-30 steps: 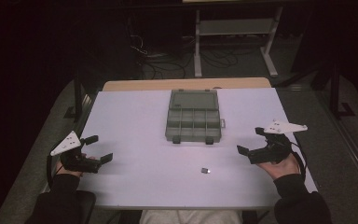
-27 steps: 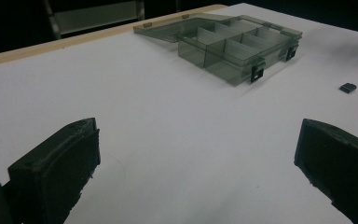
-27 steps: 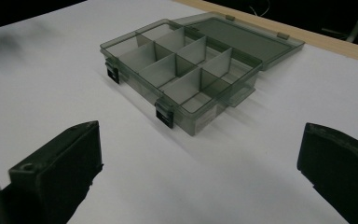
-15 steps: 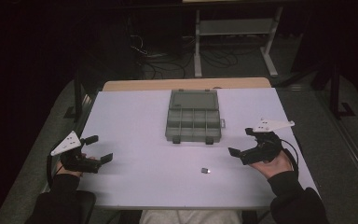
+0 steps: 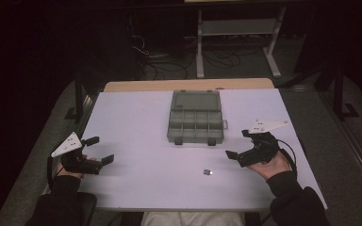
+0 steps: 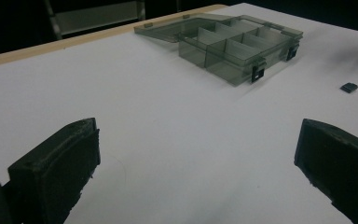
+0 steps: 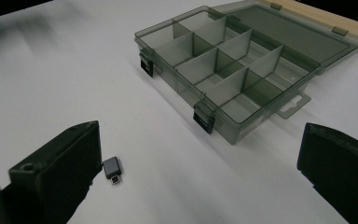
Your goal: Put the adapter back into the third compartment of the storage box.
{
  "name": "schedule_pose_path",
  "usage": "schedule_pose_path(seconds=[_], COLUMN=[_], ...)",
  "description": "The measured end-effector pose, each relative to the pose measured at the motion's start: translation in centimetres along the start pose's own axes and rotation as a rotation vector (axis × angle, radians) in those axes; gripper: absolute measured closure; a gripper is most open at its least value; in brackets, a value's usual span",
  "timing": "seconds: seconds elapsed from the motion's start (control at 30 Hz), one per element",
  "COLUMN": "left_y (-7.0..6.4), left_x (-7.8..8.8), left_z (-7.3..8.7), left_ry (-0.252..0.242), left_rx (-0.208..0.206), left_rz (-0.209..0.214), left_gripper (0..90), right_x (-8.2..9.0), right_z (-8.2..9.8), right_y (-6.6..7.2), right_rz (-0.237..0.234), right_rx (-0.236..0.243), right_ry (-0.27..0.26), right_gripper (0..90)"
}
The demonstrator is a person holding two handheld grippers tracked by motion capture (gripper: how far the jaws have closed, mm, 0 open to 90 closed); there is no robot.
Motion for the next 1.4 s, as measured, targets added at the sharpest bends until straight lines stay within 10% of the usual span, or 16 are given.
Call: schedule_pose_path(seconds=[1.4], left_y=[0.0], left_x=[0.0], left_z=[0.0], left_ry=[0.003], left_rx=[0.0], left_rz=[0.002], left_gripper=[0.0], right_x=[-5.1], right_z=[-0.9], right_y=[4.2], right_rz=[-0.092], right_rx=[0.14], right_ry=[0.176], right_gripper=[0.0])
Point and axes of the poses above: each handheld gripper's, and its own axes: x roughly backward along the jaws, z roughly out of its underside, y roughly to its left, the point moved 7 cm from there along -x, roughly forward along the jaws, and after that the axes turned 11 degrees about y, right-handed, at the moved point
